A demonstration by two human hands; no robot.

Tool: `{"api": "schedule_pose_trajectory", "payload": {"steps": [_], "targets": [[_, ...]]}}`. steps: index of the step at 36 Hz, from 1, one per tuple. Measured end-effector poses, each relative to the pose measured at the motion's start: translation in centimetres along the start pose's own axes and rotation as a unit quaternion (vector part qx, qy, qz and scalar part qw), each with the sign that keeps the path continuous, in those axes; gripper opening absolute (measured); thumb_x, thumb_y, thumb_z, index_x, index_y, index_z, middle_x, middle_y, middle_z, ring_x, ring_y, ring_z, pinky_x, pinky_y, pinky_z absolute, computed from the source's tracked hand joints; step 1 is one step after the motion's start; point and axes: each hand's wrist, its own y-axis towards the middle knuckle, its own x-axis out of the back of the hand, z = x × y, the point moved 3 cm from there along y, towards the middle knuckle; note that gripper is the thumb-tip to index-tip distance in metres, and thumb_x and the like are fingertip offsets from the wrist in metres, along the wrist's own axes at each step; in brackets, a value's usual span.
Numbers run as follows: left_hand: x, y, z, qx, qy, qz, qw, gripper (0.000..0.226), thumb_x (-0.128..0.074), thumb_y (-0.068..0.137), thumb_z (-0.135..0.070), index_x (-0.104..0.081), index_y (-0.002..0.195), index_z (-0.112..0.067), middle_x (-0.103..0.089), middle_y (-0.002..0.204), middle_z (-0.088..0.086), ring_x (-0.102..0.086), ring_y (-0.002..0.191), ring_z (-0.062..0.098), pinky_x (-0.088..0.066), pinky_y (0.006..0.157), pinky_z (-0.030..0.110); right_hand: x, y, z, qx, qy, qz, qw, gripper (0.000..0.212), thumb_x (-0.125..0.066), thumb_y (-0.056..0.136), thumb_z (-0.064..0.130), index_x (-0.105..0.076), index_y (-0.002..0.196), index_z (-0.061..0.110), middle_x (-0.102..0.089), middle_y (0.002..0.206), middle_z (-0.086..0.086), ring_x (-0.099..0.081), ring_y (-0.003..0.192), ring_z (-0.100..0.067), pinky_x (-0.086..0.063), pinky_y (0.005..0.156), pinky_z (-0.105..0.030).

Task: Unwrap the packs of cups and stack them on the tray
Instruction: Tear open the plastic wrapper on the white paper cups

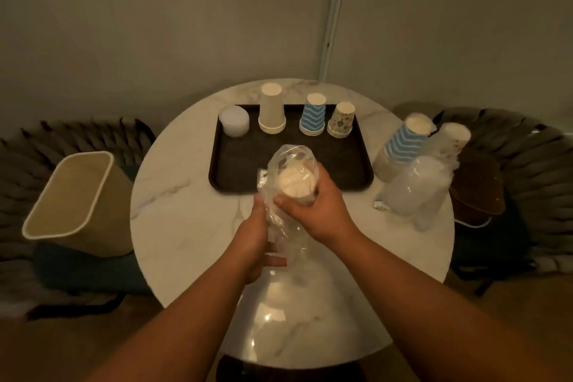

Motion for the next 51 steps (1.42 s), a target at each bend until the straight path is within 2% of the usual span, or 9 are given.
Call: {"api": "schedule_pose_trajectory", "payload": {"steps": [6, 12, 17, 22, 28, 33, 45, 48, 51], "targets": [[0.8, -0.4, 0.5, -0.052, 0.043, -0.074, 0.995, 0.061, -0.01, 0.097, -0.066, -0.055, 0.119, -0.032, -0.065, 0.104, -0.005, -0.065, 0.096, 0.023, -0.055, 0.07, 0.036, 1.1, 1.2, 2.8, 0.038, 0.004, 0.002, 0.999, 0.046, -0.079, 0.078, 0.023, -0.051, 0.113, 0.035, -0.06, 0.101, 0.025, -0.057, 0.095, 0.016, -0.045, 0.082, -0.007], [1.1, -1.2, 1.5, -0.118, 0.096, -0.145, 0.978, 0.076, -0.013, 0.083, -0.084, -0.057, 0.124, -0.039, -0.06, 0.133, 0.001, -0.054, 0.123, 0.025, -0.041, 0.108, 0.051, 3.6, 2.4, 4.8, 0.044, 0.145, -0.003, 0.988, 0.045, -0.074, 0.076, 0.038, -0.065, 0.112, 0.013, -0.071, 0.107, -0.005, -0.067, 0.104, -0.017, -0.052, 0.095, -0.042], [1.5, -0.9, 2.5, -0.174, 0.123, -0.173, 0.961, 0.101, -0.018, 0.066, -0.097, -0.05, 0.138, -0.034, -0.054, 0.141, -0.004, -0.049, 0.131, 0.019, -0.037, 0.112, 0.049, 7.4, 4.0, 6.6, 0.059, 0.243, -0.024, 0.968, 0.038, -0.071, 0.079, 0.023, -0.059, 0.109, 0.004, -0.067, 0.096, -0.002, -0.067, 0.094, -0.015, -0.051, 0.082, -0.026], [0.7, -1.9, 2.3, -0.237, 0.221, -0.15, 0.934, 0.067, -0.046, 0.09, -0.064, -0.037, 0.145, -0.027, -0.047, 0.144, -0.004, -0.049, 0.126, 0.018, -0.043, 0.106, 0.044, 11.5, 4.4, 7.8, 0.077, 0.259, -0.047, 0.962, 0.045, -0.074, 0.071, 0.03, -0.058, 0.106, 0.007, -0.063, 0.092, -0.001, -0.062, 0.091, -0.017, -0.05, 0.087, -0.04], [0.4, 0.9, 2.8, -0.214, 0.238, -0.098, 0.942, 0.096, -0.088, 0.065, -0.039, -0.033, 0.143, -0.036, -0.044, 0.129, -0.016, -0.046, 0.116, 0.01, -0.043, 0.098, 0.035, 15.2, 1.7, 5.3, 0.057, 0.202, -0.092, 0.973, 0.022, -0.071, 0.077, 0.015, -0.061, 0.095, 0.019, -0.068, 0.084, 0.007, -0.066, 0.086, -0.016, -0.054, 0.081, -0.043], [-1.3, 3.1, 3.1, -0.244, 0.245, -0.072, 0.936, 0.089, -0.09, 0.065, -0.027, -0.039, 0.138, -0.031, -0.053, 0.121, -0.012, -0.054, 0.109, 0.014, -0.044, 0.093, 0.033, 16.0, -3.2, -0.1, -0.038, 0.118, -0.117, 0.985, 0.04, -0.075, 0.071, 0.029, -0.062, 0.106, 0.015, -0.068, 0.101, -0.007, -0.066, 0.101, -0.03, -0.051, 0.093, -0.055], [-7.7, 6.2, 2.1, -0.26, 0.274, 0.039, 0.925, 0.092, -0.091, 0.063, -0.034, -0.039, 0.139, -0.032, -0.054, 0.129, -0.011, -0.054, 0.12, 0.017, -0.044, 0.098, 0.035, 13.5, -11.2, -7.5, -0.186, 0.046, -0.061, 0.98, 0.049, -0.077, 0.068, 0.036, -0.063, 0.113, 0.021, -0.069, 0.108, 0.0, -0.066, 0.1, -0.015, -0.054, 0.091, -0.039], [-5.9, 5.2, 2.5, -0.261, 0.301, -0.024, 0.917, 0.088, -0.078, 0.076, -0.048, -0.032, 0.148, -0.029, -0.042, 0.15, -0.001, -0.044, 0.133, 0.02, -0.04, 0.108, 0.04, 11.9, -11.3, -7.4, -0.184, 0.082, -0.014, 0.979, 0.043, -0.075, 0.067, 0.029, -0.064, 0.108, 0.02, -0.07, 0.103, -0.002, -0.067, 0.097, -0.017, -0.054, 0.087, -0.033], [-3.1, 2.7, 3.0, -0.286, 0.234, -0.122, 0.921, 0.061, -0.063, 0.089, -0.046, -0.042, 0.143, -0.027, -0.046, 0.145, 0.0, -0.048, 0.127, 0.02, -0.044, 0.101, 0.035, 9.7, -11.0, -7.0, -0.19, 0.114, 0.046, 0.974, 0.044, -0.073, 0.066, 0.026, -0.064, 0.108, 0.022, -0.069, 0.102, 0.002, -0.067, 0.097, -0.012, -0.054, 0.085, -0.029]]}}
